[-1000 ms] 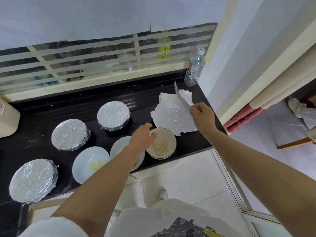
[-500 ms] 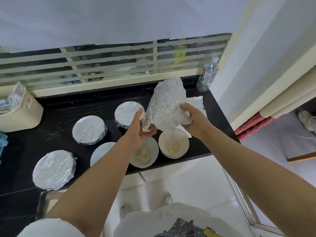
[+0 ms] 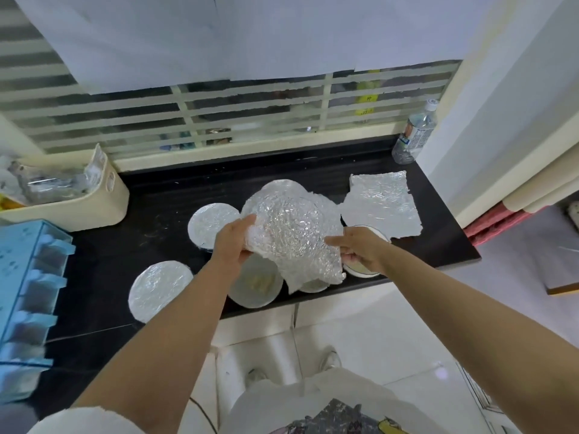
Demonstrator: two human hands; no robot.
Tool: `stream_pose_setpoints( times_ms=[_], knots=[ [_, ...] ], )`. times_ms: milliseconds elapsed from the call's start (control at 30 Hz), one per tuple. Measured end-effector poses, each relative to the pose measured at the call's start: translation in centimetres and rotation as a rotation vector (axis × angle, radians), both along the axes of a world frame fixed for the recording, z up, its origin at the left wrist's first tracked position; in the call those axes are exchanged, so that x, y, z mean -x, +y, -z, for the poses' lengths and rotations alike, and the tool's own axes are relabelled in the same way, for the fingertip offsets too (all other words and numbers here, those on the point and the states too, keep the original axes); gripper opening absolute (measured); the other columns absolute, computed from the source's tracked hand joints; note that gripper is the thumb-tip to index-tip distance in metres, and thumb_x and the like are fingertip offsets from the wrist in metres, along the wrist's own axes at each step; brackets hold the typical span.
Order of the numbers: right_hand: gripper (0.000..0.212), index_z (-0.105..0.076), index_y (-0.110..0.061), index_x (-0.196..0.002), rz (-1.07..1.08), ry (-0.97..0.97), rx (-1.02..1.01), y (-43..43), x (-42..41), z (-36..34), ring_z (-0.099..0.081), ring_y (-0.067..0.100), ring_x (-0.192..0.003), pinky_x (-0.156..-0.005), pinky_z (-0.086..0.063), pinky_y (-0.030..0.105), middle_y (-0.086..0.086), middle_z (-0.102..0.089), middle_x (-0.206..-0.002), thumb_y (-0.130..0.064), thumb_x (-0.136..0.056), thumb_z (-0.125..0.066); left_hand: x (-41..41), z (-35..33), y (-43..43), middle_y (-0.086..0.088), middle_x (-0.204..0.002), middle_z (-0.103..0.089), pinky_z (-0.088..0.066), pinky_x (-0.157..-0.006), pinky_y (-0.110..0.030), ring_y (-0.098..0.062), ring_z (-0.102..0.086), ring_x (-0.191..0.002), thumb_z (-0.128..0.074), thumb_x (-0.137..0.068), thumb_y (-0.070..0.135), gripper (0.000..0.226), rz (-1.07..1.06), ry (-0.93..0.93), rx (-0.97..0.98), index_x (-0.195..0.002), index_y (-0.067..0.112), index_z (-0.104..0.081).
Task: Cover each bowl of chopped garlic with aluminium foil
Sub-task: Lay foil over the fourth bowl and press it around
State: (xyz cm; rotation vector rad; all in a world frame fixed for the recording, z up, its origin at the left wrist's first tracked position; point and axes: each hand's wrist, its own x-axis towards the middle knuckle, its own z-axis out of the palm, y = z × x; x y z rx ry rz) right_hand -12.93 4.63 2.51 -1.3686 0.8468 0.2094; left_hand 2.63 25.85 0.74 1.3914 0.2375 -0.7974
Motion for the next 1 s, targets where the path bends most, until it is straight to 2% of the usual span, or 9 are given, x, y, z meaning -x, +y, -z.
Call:
stream_pose_setpoints(
  times_ms=[67,133,200,367,533,700,833,900,1000],
  knots=[
    [0.018,-0.063,-0.006,-0.097,-0.084,0.055,-0.045,1.7,-0.3,0.7,-0.068,0.012,-0.08,-0.076,-0.054,0.025,0.004,-0.073,-0.09,-0.009,-0.083,-0.073,-0.7,0.4,2.3,-0.01,-0.098,-0.073,-0.058,-0.083,-0.041,-0.03,-0.07,-0.093,-0.077,-0.081,0.019,0.039,0.013,-0.068,-0.079,-0.116,0.004,-0.066],
    [0.021,-0.062,-0.006,-0.095,-0.158,0.114,-0.077,3.5,-0.7,1.0,-0.068,0.019,-0.083,-0.081,-0.056,0.029,0.007,-0.071,-0.09,-0.009,-0.081,-0.076,-1.1,0.6,4.4,-0.009,-0.106,-0.069,-0.056,-0.076,-0.036,-0.026,-0.067,-0.093,-0.077,-0.082,0.011,0.045,0.049,-0.163,-0.227,-0.124,0.003,-0.061],
    [0.026,-0.061,-0.004,-0.098,-0.197,0.153,-0.112,4.9,-1.1,1.6,-0.069,0.02,-0.082,-0.08,-0.058,0.03,0.008,-0.071,-0.089,-0.011,-0.079,-0.078,-1.6,1.0,6.1,-0.009,-0.12,-0.06,-0.054,-0.085,-0.038,-0.027,-0.062,-0.107,-0.08,-0.08,0.009,0.058,0.116,-0.237,-0.366,-0.132,0.005,-0.054],
    [0.043,-0.059,0.002,-0.109,-0.198,0.235,-0.042,7.5,-1.6,2.5,-0.071,0.023,-0.089,-0.079,-0.059,0.028,0.018,-0.07,-0.107,-0.02,-0.079,-0.079,-2.2,1.6,9.3,-0.015,-0.121,-0.064,-0.051,-0.096,-0.046,-0.032,-0.062,-0.108,-0.086,-0.073,0.015,0.056,0.264,-0.409,-0.542,-0.121,0.001,-0.06],
    [0.022,-0.058,0.001,-0.081,-0.111,0.259,0.033,9.5,-1.5,2.4,-0.071,0.02,-0.06,-0.055,-0.058,0.022,0.016,-0.065,-0.073,-0.012,-0.082,-0.076,-1.0,1.0,9.6,-0.01,-0.122,-0.054,-0.042,-0.095,-0.041,-0.03,-0.05,-0.117,-0.081,-0.077,0.034,0.067,0.35,-0.785,-0.875,-0.132,0.01,-0.049],
    [0.025,-0.054,-0.003,-0.073,-0.088,0.221,0.137,10.7,-1.5,3.3,-0.072,0.027,-0.068,-0.074,-0.061,0.032,0.017,-0.067,-0.07,-0.013,-0.084,-0.075,1.0,1.2,8.0,-0.011,-0.131,-0.051,-0.034,-0.099,-0.04,-0.032,-0.041,-0.122,-0.07,-0.085,0.039,0.052,0.547,-1.212,-0.811,-0.127,0.012,-0.057],
    [0.037,-0.041,-0.011,-0.06,-0.183,0.145,0.235,11.1,-0.8,3.3,-0.068,0.032,-0.079,-0.085,-0.058,0.041,0.021,-0.064,-0.075,-0.003,-0.085,-0.066,3.2,2.8,6.3,-0.011,-0.153,-0.031,-0.025,-0.112,-0.045,-0.033,-0.022,-0.14,-0.056,-0.092,0.05,0.063,0.831,-1.133,-0.847,-0.144,0.019,-0.04],
    [0.028,-0.049,-0.007,-0.059,-0.228,0.076,0.382,10.7,-0.4,3.6,-0.065,0.03,-0.075,-0.083,-0.055,0.046,0.02,-0.064,-0.075,0.0,-0.084,-0.058,3.8,3.8,5.9,-0.012,-0.16,-0.017,-0.021,-0.116,-0.049,-0.034,-0.012,-0.146,-0.055,-0.091,0.056,0.075,0.91,-1.047,-0.887,-0.15,0.02,-0.028],
    [0.017,-0.071,-0.007,-0.092,-0.261,0.017,0.815,9.4,0.1,4.3,-0.062,0.027,-0.095,-0.087,-0.047,0.035,0.011,-0.068,-0.103,-0.004,-0.081,-0.058,4.0,4.3,5.8,-0.014,-0.162,-0.007,-0.016,-0.119,-0.049,-0.034,-0.006,-0.149,-0.055,-0.09,0.06,0.09,0.973,-1.024,-0.98,-0.155,0.015,-0.013]
  ],
)
